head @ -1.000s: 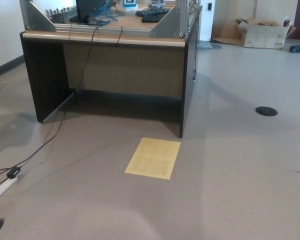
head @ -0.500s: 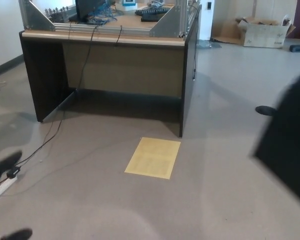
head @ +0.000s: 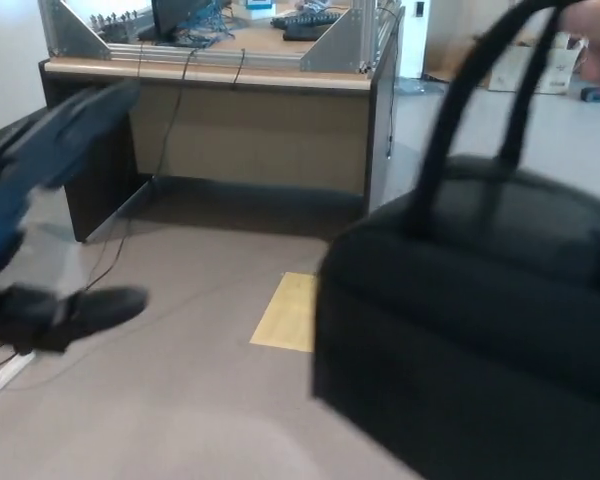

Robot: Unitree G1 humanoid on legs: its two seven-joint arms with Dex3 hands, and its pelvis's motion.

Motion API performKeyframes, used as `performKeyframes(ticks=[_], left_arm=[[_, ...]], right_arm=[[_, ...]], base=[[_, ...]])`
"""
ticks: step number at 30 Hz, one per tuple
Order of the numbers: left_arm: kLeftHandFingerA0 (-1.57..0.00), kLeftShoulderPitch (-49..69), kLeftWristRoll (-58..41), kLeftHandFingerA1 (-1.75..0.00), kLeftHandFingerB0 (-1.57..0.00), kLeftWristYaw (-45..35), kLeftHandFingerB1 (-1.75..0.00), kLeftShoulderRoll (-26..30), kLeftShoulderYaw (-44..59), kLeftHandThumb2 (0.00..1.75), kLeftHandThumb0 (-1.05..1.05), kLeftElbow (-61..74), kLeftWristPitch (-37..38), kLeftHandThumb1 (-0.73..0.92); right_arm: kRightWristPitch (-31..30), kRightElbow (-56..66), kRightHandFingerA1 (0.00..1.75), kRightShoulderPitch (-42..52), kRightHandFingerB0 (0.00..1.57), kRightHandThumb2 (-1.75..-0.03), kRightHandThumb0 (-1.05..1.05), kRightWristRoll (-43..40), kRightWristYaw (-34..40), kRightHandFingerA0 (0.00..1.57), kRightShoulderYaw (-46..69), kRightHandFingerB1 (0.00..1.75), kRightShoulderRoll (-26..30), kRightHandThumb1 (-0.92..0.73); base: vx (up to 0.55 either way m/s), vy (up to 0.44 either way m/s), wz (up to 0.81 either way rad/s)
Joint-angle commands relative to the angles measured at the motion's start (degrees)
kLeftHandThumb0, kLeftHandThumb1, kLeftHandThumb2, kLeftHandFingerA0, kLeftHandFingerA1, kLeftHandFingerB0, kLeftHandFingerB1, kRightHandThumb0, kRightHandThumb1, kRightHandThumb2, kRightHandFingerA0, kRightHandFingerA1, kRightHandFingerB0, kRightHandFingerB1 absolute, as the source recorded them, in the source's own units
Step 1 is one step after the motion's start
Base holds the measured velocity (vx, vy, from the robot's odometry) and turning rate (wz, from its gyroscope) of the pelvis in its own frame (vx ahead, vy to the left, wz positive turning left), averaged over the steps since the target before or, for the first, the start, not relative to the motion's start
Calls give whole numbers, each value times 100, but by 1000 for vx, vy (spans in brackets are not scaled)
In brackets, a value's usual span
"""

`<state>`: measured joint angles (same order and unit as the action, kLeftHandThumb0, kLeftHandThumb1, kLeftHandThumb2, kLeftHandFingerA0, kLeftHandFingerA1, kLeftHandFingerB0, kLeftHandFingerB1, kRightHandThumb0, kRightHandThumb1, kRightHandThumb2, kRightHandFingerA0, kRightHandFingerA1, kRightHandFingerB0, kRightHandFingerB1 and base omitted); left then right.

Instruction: A person hands over a black lunchbag to the robot and the robot uses its left hand to grab the strips of the lunchbag, the gives it back to the person.

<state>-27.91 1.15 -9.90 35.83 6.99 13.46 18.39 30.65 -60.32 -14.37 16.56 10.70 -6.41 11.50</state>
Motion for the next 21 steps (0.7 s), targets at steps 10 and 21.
performKeyframes(ticks=[10,21], left_arm=[[0,-2957,487,0,-2,-744,-5,-1057,-1792,84,-81,506,-2830,48],[0,-3577,777,-12,0,-638,-10,-1812,-2278,85,-78,725,-3843,48]], right_arm=[[100,-72,55,102,26,-91,-59,20,-46,35,-31,48,134,-56],[69,-25,56,112,29,-92,-59,56,11,38,-55,49,171,-55]], base=[[0,0,0],[0,0,0]])
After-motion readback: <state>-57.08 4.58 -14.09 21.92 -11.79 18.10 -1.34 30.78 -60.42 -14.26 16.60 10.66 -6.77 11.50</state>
